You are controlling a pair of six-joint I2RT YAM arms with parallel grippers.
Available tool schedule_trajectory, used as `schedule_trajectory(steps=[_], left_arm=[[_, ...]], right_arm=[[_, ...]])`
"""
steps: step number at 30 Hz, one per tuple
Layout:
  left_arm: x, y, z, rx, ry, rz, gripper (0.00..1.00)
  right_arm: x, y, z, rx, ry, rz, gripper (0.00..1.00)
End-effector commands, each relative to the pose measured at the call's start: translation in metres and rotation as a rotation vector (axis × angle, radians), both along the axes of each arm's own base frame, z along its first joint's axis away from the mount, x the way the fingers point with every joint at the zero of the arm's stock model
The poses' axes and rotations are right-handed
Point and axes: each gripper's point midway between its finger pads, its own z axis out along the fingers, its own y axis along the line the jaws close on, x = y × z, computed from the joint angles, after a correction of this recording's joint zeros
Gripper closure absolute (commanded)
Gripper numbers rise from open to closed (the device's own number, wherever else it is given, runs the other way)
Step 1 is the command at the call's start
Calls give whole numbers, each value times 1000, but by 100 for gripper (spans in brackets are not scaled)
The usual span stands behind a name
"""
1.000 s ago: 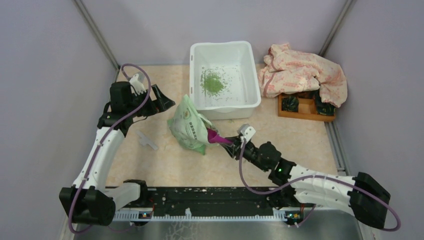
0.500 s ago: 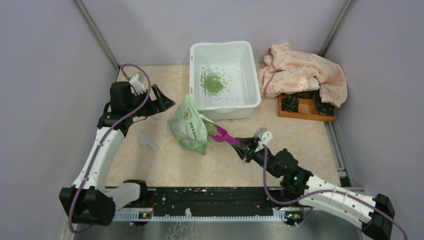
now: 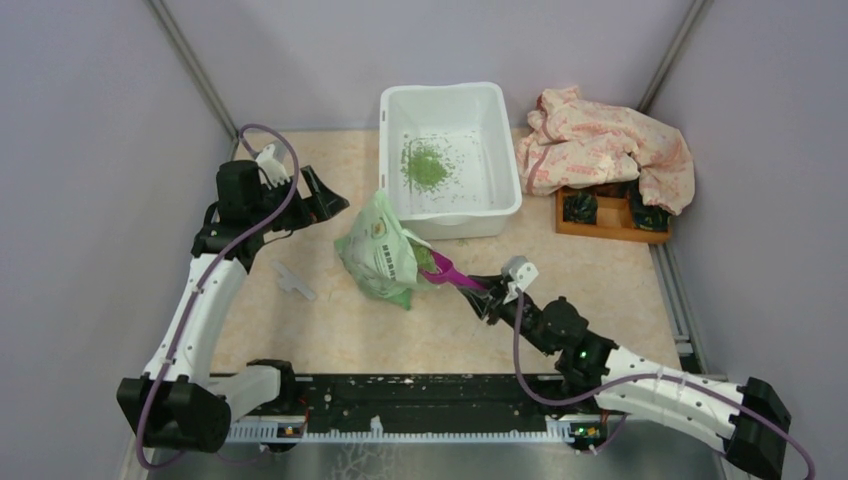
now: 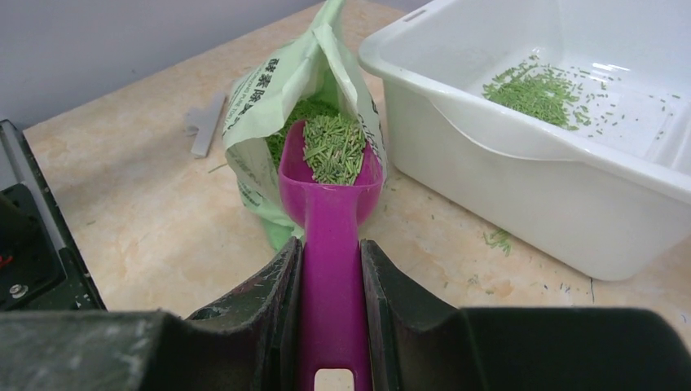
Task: Fill the litter box with clean litter
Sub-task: 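Scoop the cat litter from the cat litter bag.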
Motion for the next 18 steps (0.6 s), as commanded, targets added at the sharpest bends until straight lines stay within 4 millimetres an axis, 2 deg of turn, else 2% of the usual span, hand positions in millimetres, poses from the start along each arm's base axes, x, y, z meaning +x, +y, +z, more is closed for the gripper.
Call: schedule_trajectory(steps=[1,7,13,18], left_arm=[[0,3,21,5,-57,5,1],[0,2,18,0,-53,1,1],[1,-2,20,-24,-50,-8,1],[-1,3,25,6,-65,7,1]], right_arm=[[-1,-5,32,79,-66,-14,100],[-9,-21,48,113,-94,-24,100],[-5,-10,47,93,-95,-9,100],[-8,-18,57,105,-114,-14,100]])
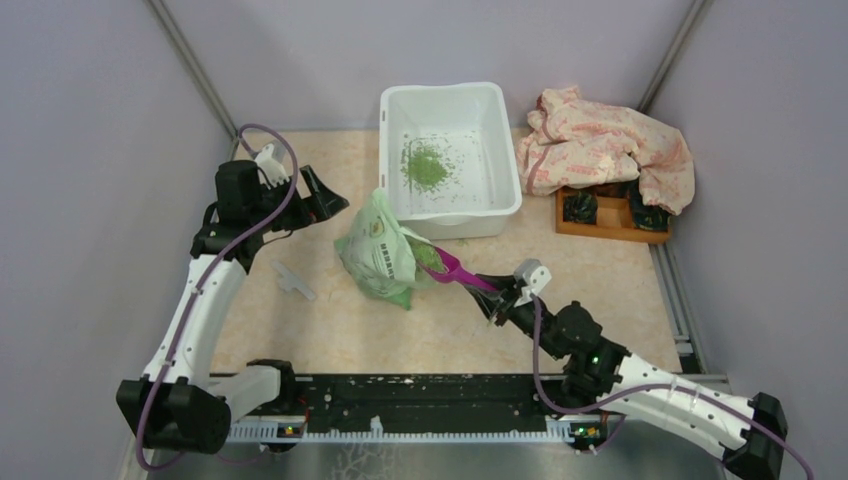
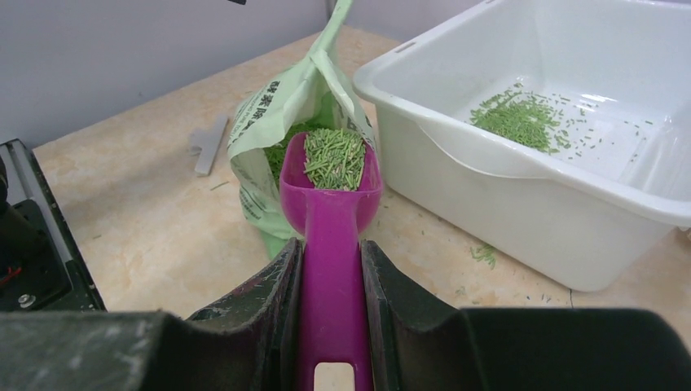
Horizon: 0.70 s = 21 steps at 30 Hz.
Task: Fill the litter box with clean litter
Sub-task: 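Scoop the cat litter from the cat litter bag.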
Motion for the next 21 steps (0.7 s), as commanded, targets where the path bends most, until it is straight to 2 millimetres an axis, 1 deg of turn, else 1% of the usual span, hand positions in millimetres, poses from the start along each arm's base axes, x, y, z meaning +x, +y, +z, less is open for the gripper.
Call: schedule_trajectory(steps=[1,4,9,21], left_arm=[[0,3,22,11,-63,5,1],[1,2,19,3,-54,3,1],[3,-2,23,-19,-57,-9,1],[3,-6,30,-36,-70,-30,1]], right_arm=[[-3,-7,42,70,-69,-7,100],[-5,-10,48,77,-77,-6,100],[-6,-8,52,78,-75,6,100],[-13,-9,80,109,-101,35,100]])
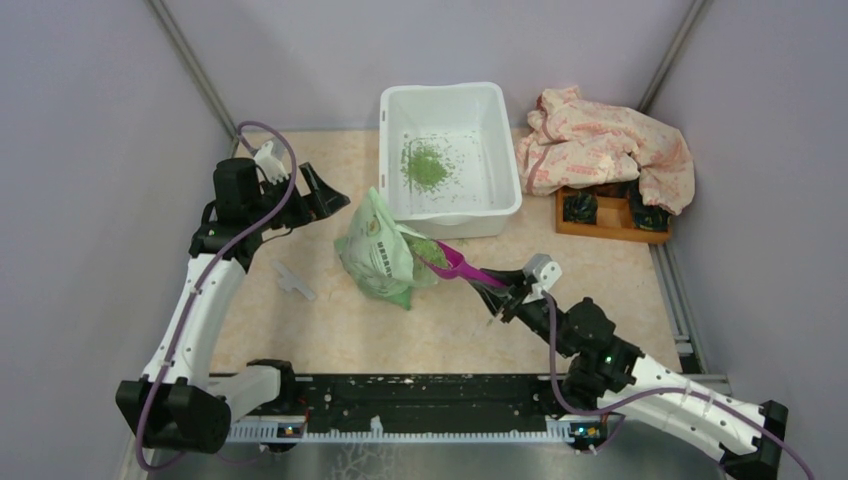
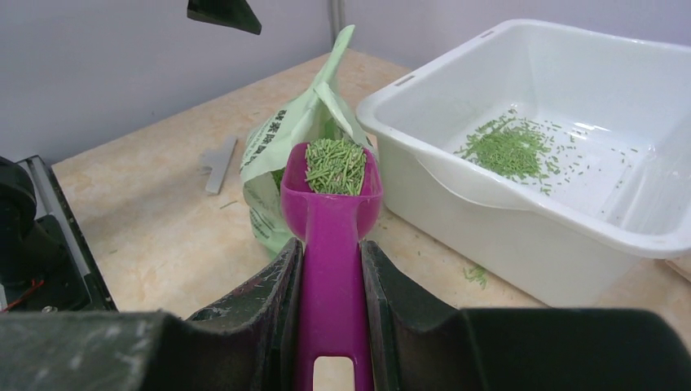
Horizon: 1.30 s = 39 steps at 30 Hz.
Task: Fill the litter box with clean litter
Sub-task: 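Scoop the cat litter from the cat litter bag, then pour the cat litter into the litter box.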
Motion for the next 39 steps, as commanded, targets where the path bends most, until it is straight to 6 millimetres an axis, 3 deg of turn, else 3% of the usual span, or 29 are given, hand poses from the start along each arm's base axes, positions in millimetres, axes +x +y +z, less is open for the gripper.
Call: schedule_trajectory(steps=[1,15,22,28,36,39], left_arm=[[4,-2,21,-15,-56,-12,1],[6,-4,13,-30,-48,-21,1],[5,-6,12,-37,-48,-27,1],[3,-7,12,-43,-50,-35,1],[-2,-10,11,-56,-52,-52,1],[-3,-10,9,-59,-51,-57,1]], right_arm=[[-8,-2,54,104,-79,31,100],[-16,-4,93,149,-118,61,100],[-5,-7,115,160,-176,2,100],[13,2,137,151,-191,-63,100],[61,26,135,36,-176,-188,100],[89,23,129,32,-135,-235,100]])
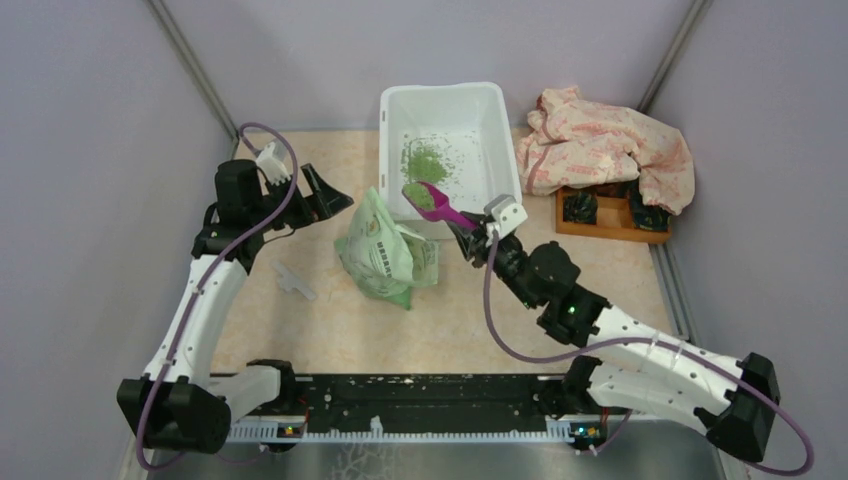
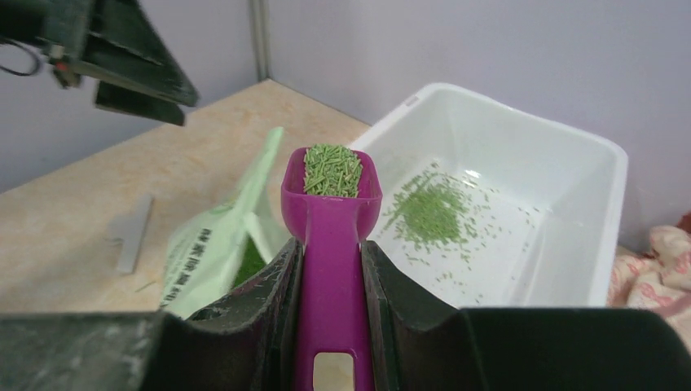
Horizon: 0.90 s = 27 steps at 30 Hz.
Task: Fill the litter box with clean litter
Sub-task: Pour the cat litter into the litter box.
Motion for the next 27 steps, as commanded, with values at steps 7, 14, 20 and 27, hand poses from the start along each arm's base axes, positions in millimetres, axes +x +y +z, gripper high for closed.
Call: schedule_trajectory(steps=[7,14,20,27], left_arm=[[-6,-2,2,-16,-33,-25,1],[-8,-3,1,-15,-32,-32,1],[-9,-2,-1,-15,-30,-38,1],[-7,-2,-2,-14,-25,-39,1]], right_arm=[[91,-21,22,27,54,-202,100],[170,-17,-26,-187,334,-283,100],[222,-13,-43,-381,538,-334,100],[230,-20,-49,-470,598,-386,100]])
